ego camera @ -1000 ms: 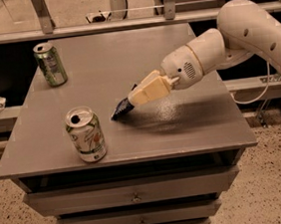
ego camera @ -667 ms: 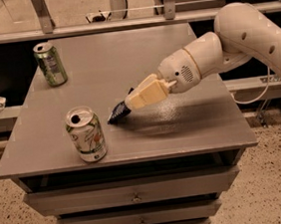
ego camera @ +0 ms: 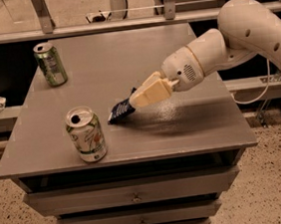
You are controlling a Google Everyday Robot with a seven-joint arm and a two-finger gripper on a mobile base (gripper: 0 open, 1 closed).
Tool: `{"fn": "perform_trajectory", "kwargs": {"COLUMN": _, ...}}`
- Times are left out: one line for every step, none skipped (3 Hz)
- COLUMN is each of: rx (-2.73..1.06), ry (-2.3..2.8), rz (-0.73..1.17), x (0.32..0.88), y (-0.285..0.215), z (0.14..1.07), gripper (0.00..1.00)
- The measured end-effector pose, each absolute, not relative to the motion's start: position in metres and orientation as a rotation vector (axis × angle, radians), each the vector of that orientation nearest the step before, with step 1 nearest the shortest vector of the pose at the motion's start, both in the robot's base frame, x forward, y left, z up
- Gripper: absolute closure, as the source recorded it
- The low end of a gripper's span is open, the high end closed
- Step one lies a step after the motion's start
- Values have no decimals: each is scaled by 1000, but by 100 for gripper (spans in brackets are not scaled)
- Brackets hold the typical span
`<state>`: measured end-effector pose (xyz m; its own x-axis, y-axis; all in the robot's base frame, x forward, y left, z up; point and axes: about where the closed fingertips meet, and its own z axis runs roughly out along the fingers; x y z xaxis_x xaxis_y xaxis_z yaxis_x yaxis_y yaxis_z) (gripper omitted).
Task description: Move rxbar blueberry near 7up can
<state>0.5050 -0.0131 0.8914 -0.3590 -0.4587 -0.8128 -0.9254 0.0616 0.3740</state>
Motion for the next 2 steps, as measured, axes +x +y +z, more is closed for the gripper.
{"fn": "perform_trajectory", "kwargs": {"rx": -1380, "ry": 1864, "rz": 1230, "x": 508, "y": -16, "z": 891, "gripper": 12}}
{"fn": "perform_trajectory", "kwargs": {"rx": -1381, "ry": 1869, "rz": 1185, "x": 515, "y": -22, "z": 893, "gripper": 0}}
